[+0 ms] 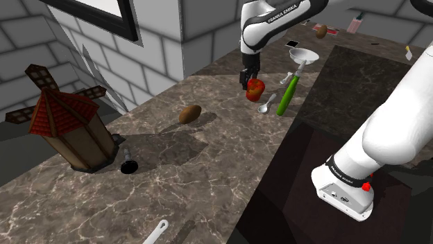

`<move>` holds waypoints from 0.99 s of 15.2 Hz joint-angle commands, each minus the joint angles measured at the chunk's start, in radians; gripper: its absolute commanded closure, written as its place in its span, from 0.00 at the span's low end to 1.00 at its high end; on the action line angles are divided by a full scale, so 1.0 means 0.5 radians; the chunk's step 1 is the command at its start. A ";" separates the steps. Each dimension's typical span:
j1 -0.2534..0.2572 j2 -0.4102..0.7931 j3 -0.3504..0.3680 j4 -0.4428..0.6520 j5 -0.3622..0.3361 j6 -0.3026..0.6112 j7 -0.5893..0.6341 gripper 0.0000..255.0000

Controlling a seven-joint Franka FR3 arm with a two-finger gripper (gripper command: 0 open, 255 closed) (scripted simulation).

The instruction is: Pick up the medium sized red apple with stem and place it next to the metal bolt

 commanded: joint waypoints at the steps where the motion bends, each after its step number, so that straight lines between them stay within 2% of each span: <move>1: -0.001 0.007 -0.001 -0.015 -0.001 0.023 0.000 0.00; 7: -0.001 0.007 -0.001 -0.015 -0.001 0.022 0.000 0.00; 8: -0.001 0.007 -0.001 -0.015 -0.001 0.022 0.000 1.00; 15: -0.001 0.003 -0.001 -0.017 -0.001 0.021 0.001 1.00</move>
